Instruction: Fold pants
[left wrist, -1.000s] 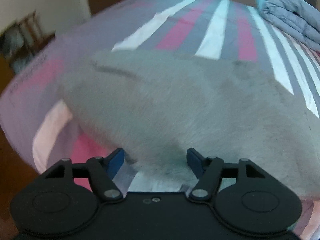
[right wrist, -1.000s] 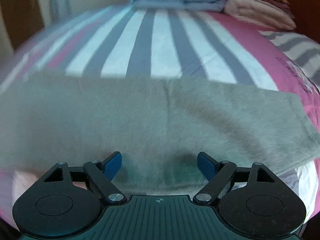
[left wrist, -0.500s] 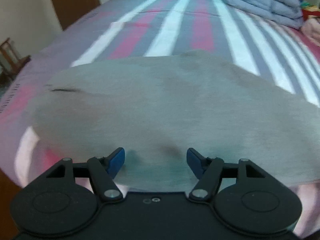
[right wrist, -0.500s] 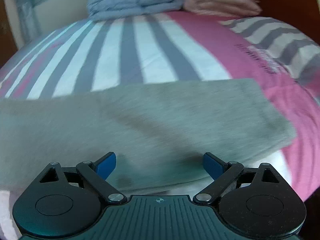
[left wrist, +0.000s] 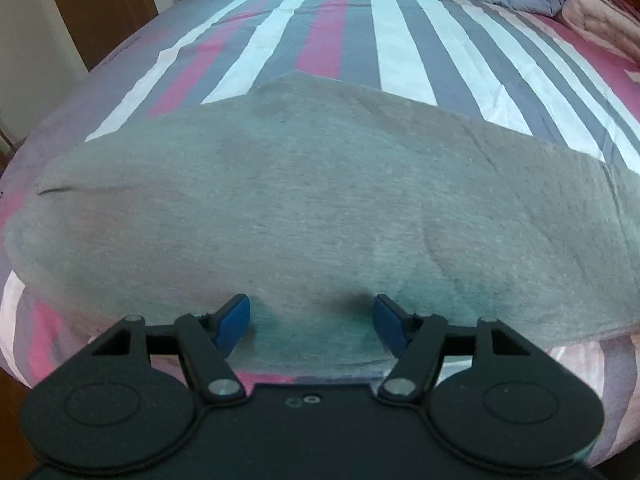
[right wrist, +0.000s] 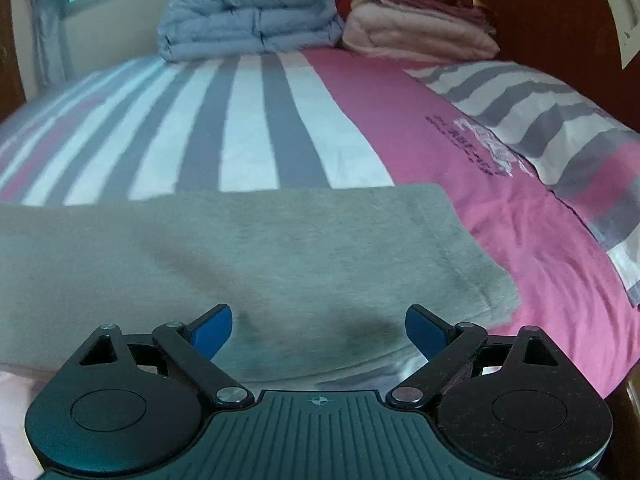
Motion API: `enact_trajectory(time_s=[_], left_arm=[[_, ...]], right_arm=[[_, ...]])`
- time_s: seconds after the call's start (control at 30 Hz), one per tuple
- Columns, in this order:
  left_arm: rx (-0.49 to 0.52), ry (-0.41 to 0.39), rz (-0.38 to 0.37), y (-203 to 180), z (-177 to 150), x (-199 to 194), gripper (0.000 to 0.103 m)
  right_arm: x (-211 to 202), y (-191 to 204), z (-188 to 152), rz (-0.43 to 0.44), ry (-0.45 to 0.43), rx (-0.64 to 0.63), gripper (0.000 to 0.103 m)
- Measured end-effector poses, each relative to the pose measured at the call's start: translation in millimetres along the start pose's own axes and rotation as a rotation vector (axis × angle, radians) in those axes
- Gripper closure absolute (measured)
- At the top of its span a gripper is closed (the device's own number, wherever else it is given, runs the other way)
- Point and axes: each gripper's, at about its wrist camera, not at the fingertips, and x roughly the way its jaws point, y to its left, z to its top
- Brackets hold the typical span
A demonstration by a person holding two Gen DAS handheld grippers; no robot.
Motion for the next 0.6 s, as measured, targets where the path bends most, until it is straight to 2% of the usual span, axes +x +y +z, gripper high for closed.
enact_trajectory(time_s=[0.07, 0.23, 0.33, 0.53, 0.6], left_arm=[[0.002, 0.001, 0.008, -2, 1, -1, 0.043], [-0.002, -0.004, 0.015, -4, 2, -8, 0.043], [0.016, -0.024, 0.009, -14, 3, -14, 0.044], [0.061, -0.041, -0.018, -38, 1, -23, 0.044], [0.070, -0.052, -0.021, -45, 1, -25, 0.044]], right_arm=[[9, -8, -2, -0.004, 0.040, 0.010, 0.010], [6, -21, -5, 0.018, 0.040, 0.033, 0.010], [-2, -28, 1, 0.051, 0.003, 0.119, 0.010], [4, -36, 7, 0.065, 0.065, 0.192, 0.010], [-2, -47, 8, 0.087, 0.059, 0.267, 0.010]])
